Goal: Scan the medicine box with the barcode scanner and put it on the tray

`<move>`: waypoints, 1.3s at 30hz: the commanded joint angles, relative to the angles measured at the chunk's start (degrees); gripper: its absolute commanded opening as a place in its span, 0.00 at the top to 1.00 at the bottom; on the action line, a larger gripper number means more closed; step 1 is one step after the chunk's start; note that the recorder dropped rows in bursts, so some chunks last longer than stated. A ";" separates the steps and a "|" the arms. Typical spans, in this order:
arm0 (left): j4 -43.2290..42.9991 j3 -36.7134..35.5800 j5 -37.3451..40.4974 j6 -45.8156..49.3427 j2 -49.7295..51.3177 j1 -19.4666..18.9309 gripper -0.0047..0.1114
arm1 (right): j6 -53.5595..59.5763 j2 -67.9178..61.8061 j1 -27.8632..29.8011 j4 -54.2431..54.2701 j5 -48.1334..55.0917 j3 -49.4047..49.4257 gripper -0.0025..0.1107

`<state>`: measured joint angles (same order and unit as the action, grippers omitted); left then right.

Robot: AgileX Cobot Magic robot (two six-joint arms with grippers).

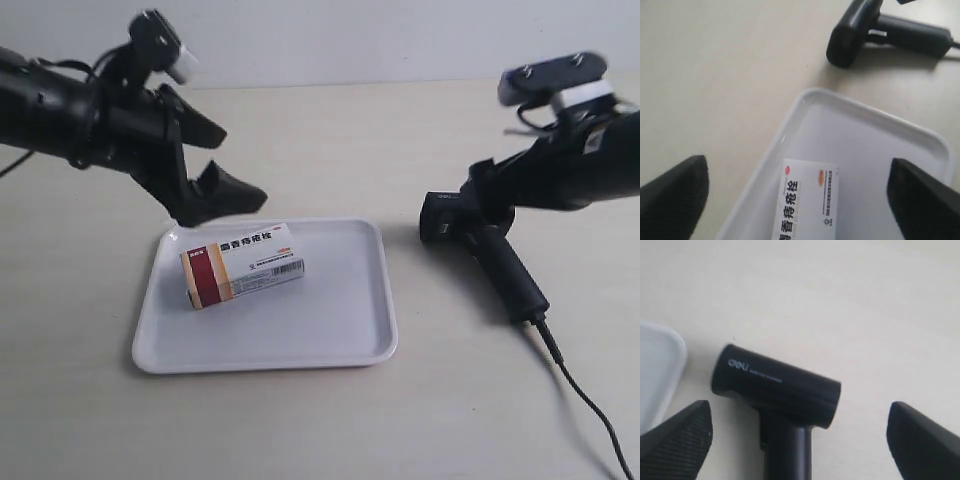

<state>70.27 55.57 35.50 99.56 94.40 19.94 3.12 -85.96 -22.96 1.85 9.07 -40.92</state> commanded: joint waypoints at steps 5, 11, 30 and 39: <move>-12.32 -3.80 1.42 -22.98 -20.91 0.00 0.95 | -3.12 36.39 0.31 0.78 4.01 0.46 0.68; -4.15 -20.85 -13.41 -26.23 -38.27 0.00 0.94 | -3.80 56.74 0.31 1.39 -4.94 11.83 0.97; 4.44 -55.57 -26.00 -29.98 -82.12 0.00 0.94 | -4.69 73.17 0.31 2.57 -5.78 32.65 0.97; 2.72 -55.57 -26.89 -27.76 -83.25 0.00 0.94 | -4.66 73.17 0.31 2.57 -5.78 32.65 0.97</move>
<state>74.37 0.14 9.19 70.42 11.32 19.94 -1.56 -13.17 -22.96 4.53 3.32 -8.48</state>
